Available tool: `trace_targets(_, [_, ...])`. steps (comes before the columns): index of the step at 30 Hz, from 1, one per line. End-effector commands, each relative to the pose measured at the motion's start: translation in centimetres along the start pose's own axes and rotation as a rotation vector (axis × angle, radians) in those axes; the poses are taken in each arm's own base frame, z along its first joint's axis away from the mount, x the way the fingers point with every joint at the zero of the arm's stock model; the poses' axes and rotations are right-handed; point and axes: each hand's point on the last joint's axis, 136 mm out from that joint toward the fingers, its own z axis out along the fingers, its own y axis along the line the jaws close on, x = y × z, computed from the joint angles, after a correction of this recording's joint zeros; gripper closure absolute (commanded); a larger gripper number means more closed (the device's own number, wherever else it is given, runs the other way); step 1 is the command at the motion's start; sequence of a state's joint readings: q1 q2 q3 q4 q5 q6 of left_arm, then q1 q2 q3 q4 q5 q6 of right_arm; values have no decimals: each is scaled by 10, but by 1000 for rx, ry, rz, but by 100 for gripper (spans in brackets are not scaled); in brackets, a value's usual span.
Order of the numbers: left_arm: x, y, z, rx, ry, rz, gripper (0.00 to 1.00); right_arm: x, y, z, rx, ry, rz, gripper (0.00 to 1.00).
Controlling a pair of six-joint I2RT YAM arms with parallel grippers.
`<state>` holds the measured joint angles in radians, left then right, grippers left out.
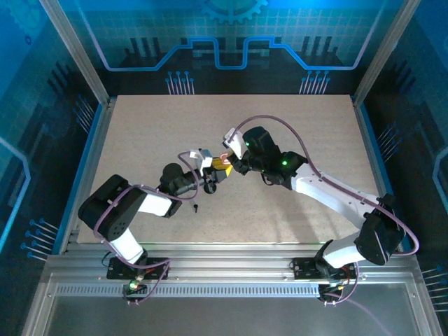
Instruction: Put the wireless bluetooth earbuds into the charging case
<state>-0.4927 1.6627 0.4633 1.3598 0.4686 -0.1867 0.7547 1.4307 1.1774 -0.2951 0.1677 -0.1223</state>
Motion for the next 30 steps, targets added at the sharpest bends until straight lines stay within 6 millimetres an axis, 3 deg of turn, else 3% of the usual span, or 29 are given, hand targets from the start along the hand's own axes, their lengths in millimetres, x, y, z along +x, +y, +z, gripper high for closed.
trace_targets(1, [-27, -6, 1, 25, -73, 26, 80, -2, 4, 1, 5, 4, -42, 81])
trace_targets(19, [-35, -7, 3, 29, -90, 33, 80, 3, 23, 0, -40, 29, -152, 81])
trace_targets(30, [-32, -5, 2, 21, -84, 32, 80, -8, 28, -7, -75, -9, -105, 70])
